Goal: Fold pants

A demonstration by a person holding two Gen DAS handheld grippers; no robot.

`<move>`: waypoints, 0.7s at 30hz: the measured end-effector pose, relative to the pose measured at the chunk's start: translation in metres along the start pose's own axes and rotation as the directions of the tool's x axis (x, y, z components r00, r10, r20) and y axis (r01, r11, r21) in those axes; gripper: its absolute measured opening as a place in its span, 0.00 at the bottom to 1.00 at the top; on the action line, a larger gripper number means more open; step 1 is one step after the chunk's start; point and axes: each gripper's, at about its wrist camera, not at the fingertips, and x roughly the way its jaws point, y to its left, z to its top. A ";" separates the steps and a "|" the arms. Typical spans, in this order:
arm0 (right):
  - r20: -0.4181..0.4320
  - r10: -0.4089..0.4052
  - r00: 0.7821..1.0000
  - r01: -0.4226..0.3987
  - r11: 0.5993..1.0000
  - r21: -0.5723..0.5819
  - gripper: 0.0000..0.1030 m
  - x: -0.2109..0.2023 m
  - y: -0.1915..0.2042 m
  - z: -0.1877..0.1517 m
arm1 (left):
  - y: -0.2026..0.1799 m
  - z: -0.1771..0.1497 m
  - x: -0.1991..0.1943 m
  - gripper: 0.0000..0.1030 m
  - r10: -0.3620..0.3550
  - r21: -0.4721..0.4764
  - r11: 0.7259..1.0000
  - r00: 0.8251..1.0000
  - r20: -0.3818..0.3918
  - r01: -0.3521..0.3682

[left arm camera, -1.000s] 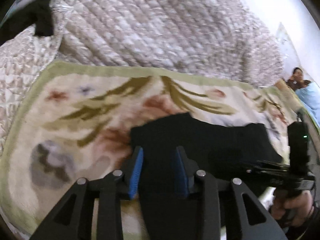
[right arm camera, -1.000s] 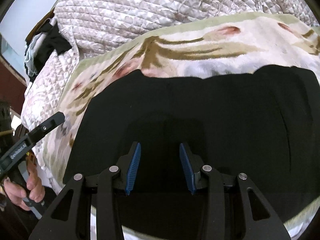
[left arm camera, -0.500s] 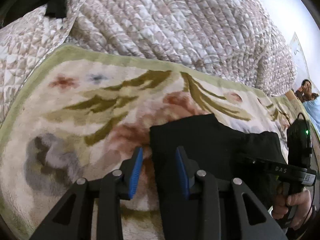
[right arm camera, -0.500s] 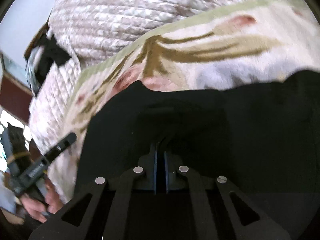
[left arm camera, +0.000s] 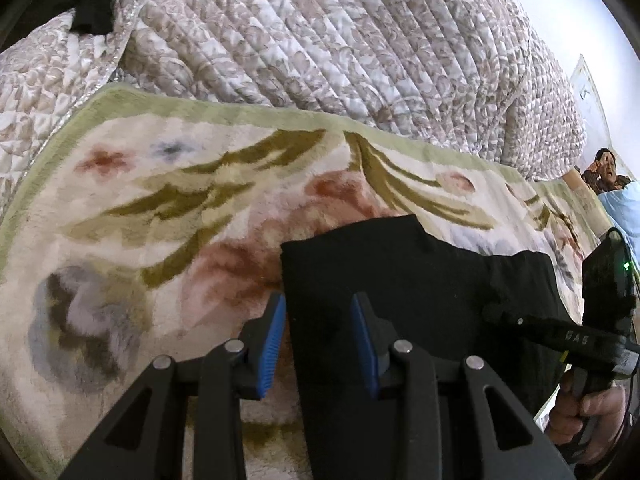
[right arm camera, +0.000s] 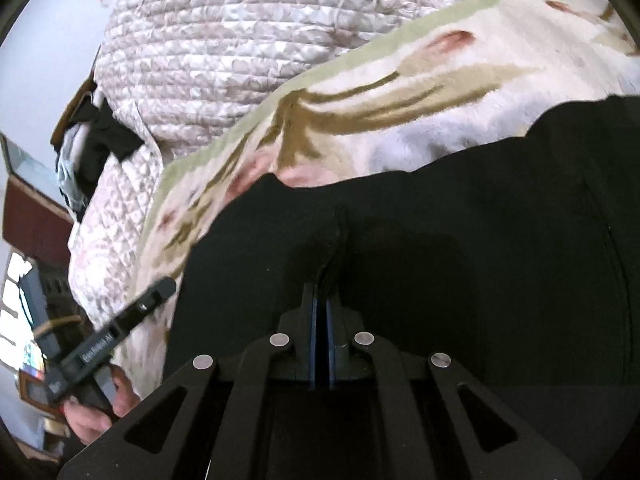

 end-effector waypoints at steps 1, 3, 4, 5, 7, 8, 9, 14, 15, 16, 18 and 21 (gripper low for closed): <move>0.010 -0.004 1.000 0.004 1.000 -0.003 0.02 -0.002 0.001 0.001 | 0.000 0.000 0.000 0.36 -0.001 0.002 1.000 1.000 0.003 0.001; 0.015 -0.011 1.000 0.011 1.000 -0.003 0.02 -0.003 0.000 0.001 | -0.001 0.000 -0.001 0.36 -0.004 0.005 1.000 1.000 0.006 0.004; 0.009 -0.021 1.000 0.021 1.000 0.010 0.02 -0.002 -0.002 0.000 | -0.001 -0.001 -0.001 0.36 -0.004 0.005 1.000 1.000 0.006 0.004; -0.001 -0.030 1.000 0.030 0.999 0.012 0.02 0.000 -0.003 -0.003 | -0.001 -0.001 0.000 0.36 -0.003 0.003 1.000 1.000 0.005 0.003; -0.001 -0.039 0.999 0.039 0.999 0.010 0.02 0.000 -0.005 -0.006 | -0.001 -0.001 -0.001 0.36 -0.005 -0.004 1.000 1.000 0.004 0.005; -0.001 -0.037 0.999 0.037 0.999 0.010 0.02 -0.002 -0.005 -0.006 | -0.001 -0.001 -0.001 0.36 -0.006 -0.005 1.000 1.000 0.006 0.006; 0.000 -0.042 0.999 0.042 0.999 0.000 0.02 -0.003 -0.004 -0.007 | -0.001 0.000 -0.002 0.36 -0.007 -0.004 1.000 1.000 0.009 0.007; 0.038 -0.155 0.987 0.158 0.984 -0.084 0.02 -0.013 0.007 -0.009 | -0.003 0.002 -0.001 0.36 -0.014 0.001 1.000 1.000 0.019 0.014; 0.065 -0.187 0.980 0.193 0.976 -0.102 0.02 -0.020 0.012 -0.008 | -0.003 0.003 0.000 0.36 -0.015 0.001 1.000 1.000 0.020 0.015; 0.085 -0.196 0.977 0.205 0.972 -0.117 0.02 -0.024 0.015 -0.008 | -0.004 0.003 0.000 0.36 -0.021 0.003 1.000 1.000 0.019 0.021; 0.118 -0.183 0.976 0.199 0.970 -0.143 0.04 -0.037 0.023 -0.010 | -0.006 0.003 0.001 0.36 -0.038 0.004 0.999 0.999 0.014 0.038; 0.100 -0.150 0.984 0.165 0.973 -0.163 0.07 -0.043 0.028 -0.029 | -0.012 -0.002 0.004 0.36 -0.067 0.004 0.998 0.998 0.000 0.067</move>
